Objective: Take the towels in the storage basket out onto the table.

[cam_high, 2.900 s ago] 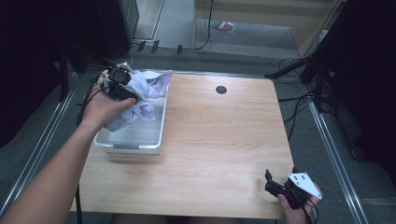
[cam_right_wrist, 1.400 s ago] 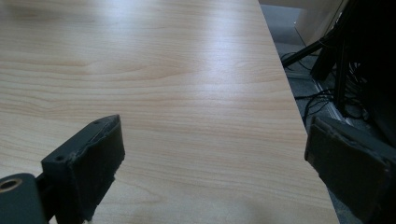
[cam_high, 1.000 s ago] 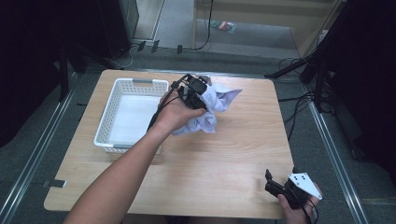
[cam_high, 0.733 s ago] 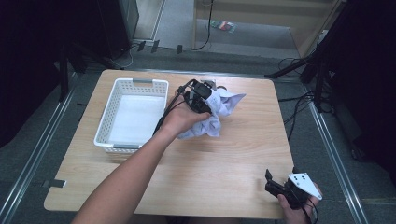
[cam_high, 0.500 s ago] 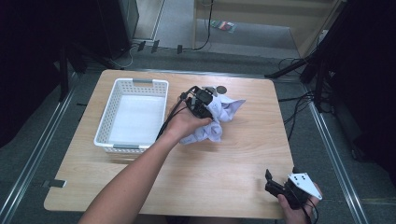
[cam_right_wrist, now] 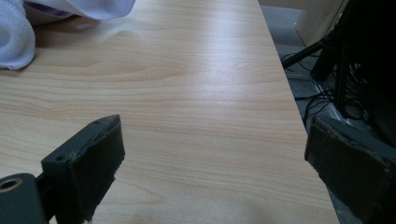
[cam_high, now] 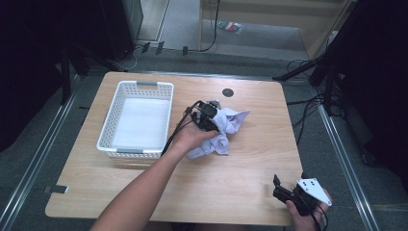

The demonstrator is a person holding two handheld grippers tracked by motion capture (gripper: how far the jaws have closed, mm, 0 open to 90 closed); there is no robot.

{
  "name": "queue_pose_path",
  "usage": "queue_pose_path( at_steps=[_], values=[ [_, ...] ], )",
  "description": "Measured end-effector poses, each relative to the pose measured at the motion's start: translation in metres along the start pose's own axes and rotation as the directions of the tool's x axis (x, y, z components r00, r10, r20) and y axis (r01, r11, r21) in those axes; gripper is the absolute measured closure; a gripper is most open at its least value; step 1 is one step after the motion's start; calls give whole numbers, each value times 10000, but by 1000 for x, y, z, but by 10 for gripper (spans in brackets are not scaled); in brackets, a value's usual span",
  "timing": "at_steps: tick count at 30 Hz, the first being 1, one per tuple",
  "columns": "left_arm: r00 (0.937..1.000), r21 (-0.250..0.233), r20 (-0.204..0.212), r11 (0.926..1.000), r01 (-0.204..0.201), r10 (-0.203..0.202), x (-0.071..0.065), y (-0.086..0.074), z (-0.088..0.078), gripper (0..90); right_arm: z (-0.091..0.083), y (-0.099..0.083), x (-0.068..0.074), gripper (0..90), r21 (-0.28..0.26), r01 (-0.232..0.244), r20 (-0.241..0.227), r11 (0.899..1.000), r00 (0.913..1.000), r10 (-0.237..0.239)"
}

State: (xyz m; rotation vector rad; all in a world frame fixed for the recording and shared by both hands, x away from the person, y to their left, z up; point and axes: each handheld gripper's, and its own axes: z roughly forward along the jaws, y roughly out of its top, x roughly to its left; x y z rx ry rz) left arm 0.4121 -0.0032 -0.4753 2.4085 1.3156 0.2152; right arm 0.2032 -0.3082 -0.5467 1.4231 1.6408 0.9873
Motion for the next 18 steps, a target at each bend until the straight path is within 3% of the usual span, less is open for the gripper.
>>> queue_pose_path(
  at_steps=[12, 15, 18],
  values=[
    [9998, -170, 170, 9998, 86, -83, -4, -11, 14, 460, 0, 0, 0, 49, -29, -10, -17, 10000, 10000, 10],
    [9986, -18, 497, 9999, 169, -168, -4, -10, 14, 340, 0, 0, 0, 49, -30, -17, -22, 10000, 10000, 17],
    [9990, -134, 384, 9996, 232, -226, -5, -10, 11, 129, 0, 0, 0, 49, -24, -16, -25, 10000, 10000, 16]
  ],
)
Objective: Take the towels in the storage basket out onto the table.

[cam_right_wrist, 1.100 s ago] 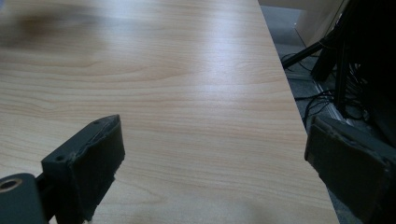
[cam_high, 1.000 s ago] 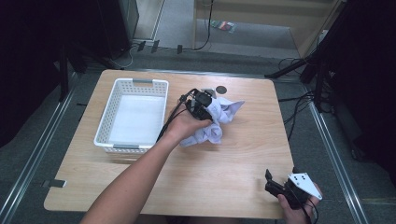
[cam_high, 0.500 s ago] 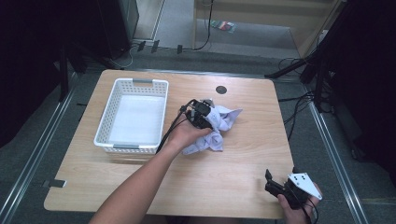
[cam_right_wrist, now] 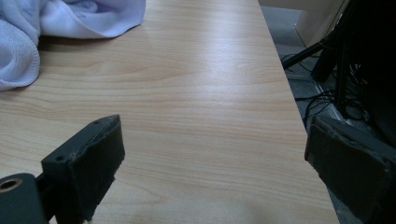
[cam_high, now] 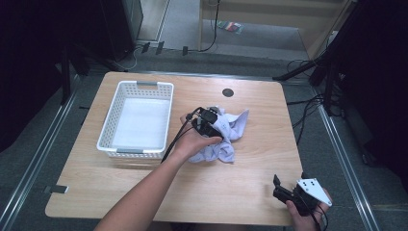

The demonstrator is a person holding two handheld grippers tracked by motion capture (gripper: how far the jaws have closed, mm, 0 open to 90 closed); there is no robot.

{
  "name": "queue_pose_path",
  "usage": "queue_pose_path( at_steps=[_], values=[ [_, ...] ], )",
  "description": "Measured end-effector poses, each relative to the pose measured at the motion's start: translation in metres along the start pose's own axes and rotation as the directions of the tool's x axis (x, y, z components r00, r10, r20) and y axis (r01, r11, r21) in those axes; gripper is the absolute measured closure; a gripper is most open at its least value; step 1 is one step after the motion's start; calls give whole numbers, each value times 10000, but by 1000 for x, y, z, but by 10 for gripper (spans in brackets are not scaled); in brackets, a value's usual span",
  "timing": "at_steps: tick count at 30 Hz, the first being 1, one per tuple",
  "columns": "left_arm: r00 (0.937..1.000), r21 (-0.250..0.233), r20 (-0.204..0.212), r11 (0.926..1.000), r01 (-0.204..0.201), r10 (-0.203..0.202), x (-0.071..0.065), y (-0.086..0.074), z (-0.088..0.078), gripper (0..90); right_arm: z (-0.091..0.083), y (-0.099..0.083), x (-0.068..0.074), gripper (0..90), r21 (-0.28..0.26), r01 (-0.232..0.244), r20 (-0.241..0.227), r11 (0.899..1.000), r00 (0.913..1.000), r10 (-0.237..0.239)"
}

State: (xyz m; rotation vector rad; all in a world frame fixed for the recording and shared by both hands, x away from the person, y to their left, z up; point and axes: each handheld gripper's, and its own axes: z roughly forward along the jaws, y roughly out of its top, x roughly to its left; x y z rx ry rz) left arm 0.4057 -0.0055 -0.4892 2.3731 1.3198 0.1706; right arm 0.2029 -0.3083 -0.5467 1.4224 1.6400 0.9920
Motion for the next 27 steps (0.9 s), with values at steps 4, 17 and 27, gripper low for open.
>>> queue_pose_path(
  at_steps=[4, 17, 27],
  values=[
    [9995, 169, 180, 9995, 255, -258, 5, 1, -10, 0, 0, 0, 0, 49, -16, -13, -5, 10000, 10000, 13],
    [9991, -1218, 347, 9922, 277, -236, 31, -10, -71, 0, 0, 0, 0, 49, 24, -3, 9, 10000, 10000, 3],
    [9988, -1916, -150, 9806, 426, -464, 57, -32, -111, 0, 0, 0, 0, 49, 49, -29, -4, 10000, 10000, 29]
  ],
)
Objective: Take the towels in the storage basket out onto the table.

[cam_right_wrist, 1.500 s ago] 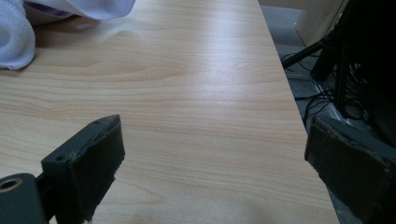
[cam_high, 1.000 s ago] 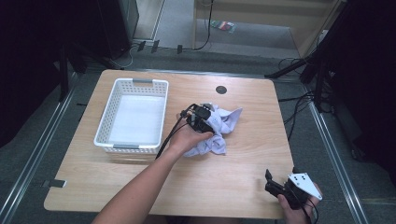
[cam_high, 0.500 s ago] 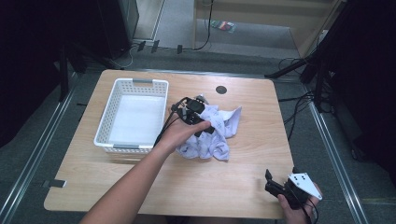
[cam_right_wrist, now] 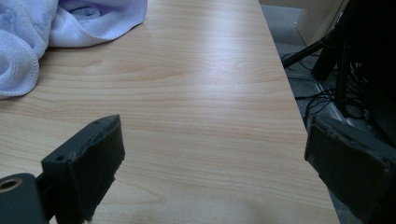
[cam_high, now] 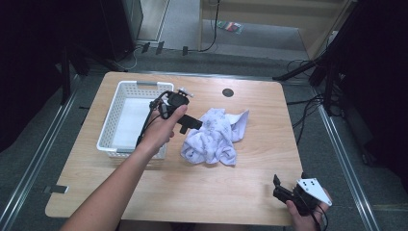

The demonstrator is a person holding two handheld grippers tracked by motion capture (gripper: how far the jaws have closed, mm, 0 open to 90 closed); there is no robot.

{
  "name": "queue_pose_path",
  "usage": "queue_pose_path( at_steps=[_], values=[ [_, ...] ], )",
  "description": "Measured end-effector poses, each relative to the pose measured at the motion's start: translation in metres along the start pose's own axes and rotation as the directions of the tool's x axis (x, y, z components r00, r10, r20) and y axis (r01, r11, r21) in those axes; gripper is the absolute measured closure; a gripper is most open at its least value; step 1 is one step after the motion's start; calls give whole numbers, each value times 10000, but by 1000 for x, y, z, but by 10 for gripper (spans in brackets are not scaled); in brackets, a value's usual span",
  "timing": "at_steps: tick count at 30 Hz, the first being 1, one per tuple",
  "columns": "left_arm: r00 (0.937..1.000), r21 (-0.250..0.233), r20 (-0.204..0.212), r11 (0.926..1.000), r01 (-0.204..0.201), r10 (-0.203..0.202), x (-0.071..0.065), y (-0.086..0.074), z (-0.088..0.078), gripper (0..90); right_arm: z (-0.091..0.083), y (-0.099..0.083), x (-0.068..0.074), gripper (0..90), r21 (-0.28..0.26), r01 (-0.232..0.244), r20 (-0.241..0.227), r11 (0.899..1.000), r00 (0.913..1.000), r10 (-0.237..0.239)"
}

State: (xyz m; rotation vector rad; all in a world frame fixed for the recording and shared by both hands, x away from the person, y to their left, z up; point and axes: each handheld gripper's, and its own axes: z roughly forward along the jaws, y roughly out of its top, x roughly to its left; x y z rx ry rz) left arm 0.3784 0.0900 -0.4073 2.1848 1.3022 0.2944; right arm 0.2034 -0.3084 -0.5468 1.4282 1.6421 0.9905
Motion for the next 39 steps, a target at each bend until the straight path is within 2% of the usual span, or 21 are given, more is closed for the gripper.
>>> queue_pose_path(
  at_steps=[8, 14, 18, 22, 25, 32, 36, 39],
  values=[
    [9992, -357, -304, 9990, 260, -270, 24, -19, -26, 0, 0, 0, 0, 49, 30, 2, 12, 10000, 10000, -2],
    [9973, -722, -375, 9956, 600, -628, 44, -40, -40, 0, 0, 0, 0, 50, 50, -4, 13, 10000, 10000, 4],
    [9948, -1028, -439, 9909, 874, -923, 59, -59, -50, 0, 0, 0, 0, 50, 50, -6, 2, 10000, 10000, 6],
    [9904, -1418, -568, 9829, 1170, -1261, 71, -81, -60, 0, 1, 0, 0, 50, 61, -3, 16, 10000, 10000, 3],
    [9883, -1599, -717, 9796, 1215, -1343, 79, -96, -67, 0, 1, 0, 0, 51, 66, -1, 44, 10000, 10000, 0],
    [9797, -2517, -1020, 9573, 1425, -1726, 96, -130, -86, 0, 1, 0, 0, 52, 61, -53, 41, 10000, 10000, 53],
    [9745, -3087, -1083, 9385, 1548, -1964, 103, -151, -97, 0, 1, 0, 0, 53, 73, -65, 44, 10000, 10000, 64],
    [9730, -3394, -1220, 9295, 1444, -1957, 107, -167, -103, 0, 1, 0, 0, 53, 74, -51, 52, 10000, 10000, 51]
  ],
)
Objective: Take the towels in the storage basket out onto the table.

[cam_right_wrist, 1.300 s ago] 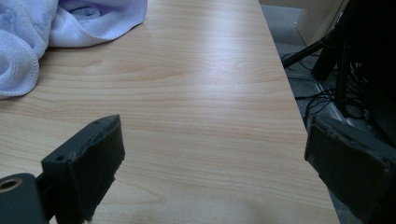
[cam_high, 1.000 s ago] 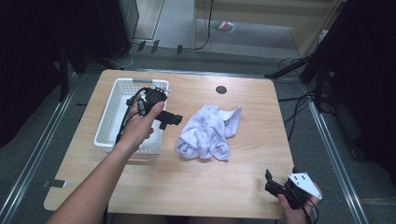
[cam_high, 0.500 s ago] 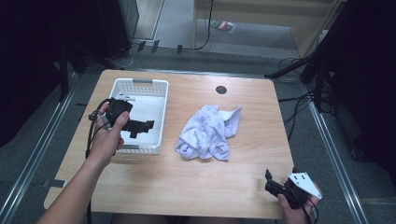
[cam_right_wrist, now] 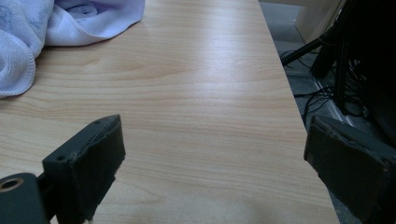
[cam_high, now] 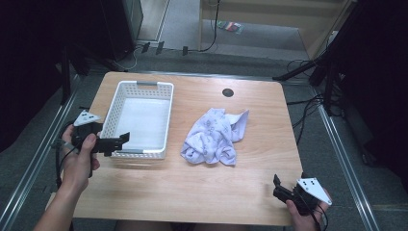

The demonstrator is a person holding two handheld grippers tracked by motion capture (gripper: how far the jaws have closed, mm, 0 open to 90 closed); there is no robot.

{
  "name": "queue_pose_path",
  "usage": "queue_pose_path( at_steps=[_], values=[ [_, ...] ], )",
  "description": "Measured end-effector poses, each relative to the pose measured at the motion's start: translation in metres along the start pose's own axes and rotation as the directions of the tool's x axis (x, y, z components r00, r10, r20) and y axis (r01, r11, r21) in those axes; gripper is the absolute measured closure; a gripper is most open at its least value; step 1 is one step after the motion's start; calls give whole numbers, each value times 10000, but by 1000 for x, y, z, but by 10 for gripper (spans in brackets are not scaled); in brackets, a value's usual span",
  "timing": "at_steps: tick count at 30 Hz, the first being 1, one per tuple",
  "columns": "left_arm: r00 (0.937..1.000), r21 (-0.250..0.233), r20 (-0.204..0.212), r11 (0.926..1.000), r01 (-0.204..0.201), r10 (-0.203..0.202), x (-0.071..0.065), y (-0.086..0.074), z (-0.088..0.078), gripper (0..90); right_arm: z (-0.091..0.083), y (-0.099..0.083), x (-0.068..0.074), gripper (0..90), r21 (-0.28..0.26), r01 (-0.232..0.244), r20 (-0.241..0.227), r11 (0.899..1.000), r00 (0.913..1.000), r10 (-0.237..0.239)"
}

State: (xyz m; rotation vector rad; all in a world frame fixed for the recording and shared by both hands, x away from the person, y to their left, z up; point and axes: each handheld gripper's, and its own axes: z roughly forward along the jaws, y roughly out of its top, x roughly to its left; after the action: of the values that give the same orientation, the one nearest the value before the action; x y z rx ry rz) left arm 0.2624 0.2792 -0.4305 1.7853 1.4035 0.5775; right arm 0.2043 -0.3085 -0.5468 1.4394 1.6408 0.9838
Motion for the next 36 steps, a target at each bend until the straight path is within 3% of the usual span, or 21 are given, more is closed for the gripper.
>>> queue_pose_path(
  at_steps=[7, 9, 13, 17, 21, 26, 31, 36],
  values=[
    [9996, -672, -37, 9974, 263, -266, 17, -32, -13, 0, 0, 0, 0, 53, 12, -4, 9, 10000, 10000, 4],
    [9988, -1119, 279, 9928, 437, -408, 22, -41, -16, 0, 0, 0, 0, 54, 24, -7, 10, 10000, 10000, 7],
    [9978, -1681, 177, 9836, 658, -637, 32, -62, -18, 0, 0, 0, 0, 54, 33, 2, 19, 10000, 10000, -2],
    [9981, -2018, 76, 9775, 612, -610, 43, -81, -20, 0, 0, 0, 0, 54, 35, -17, 15, 10000, 10000, 17],
    [9973, -2064, -181, 9763, 653, -706, 56, -101, -17, 0, 0, 0, 0, 54, 25, 5, 17, 10000, 10000, -5],
    [9924, -1745, -476, 9792, 1033, -1132, 74, -125, -10, 0, 0, 0, 0, 54, 38, -40, -2, 10000, 10000, 40],
    [9921, -1462, -976, 9872, 641, -788, 81, -137, -8, 0, 0, 0, 0, 54, 41, -25, -2, 10000, 10000, 25],
    [9940, -1442, -767, 9874, 658, -774, 82, -140, -4, 0, 0, 0, 0, 54, 14, -51, -30, 10000, 10000, 51]
  ],
)
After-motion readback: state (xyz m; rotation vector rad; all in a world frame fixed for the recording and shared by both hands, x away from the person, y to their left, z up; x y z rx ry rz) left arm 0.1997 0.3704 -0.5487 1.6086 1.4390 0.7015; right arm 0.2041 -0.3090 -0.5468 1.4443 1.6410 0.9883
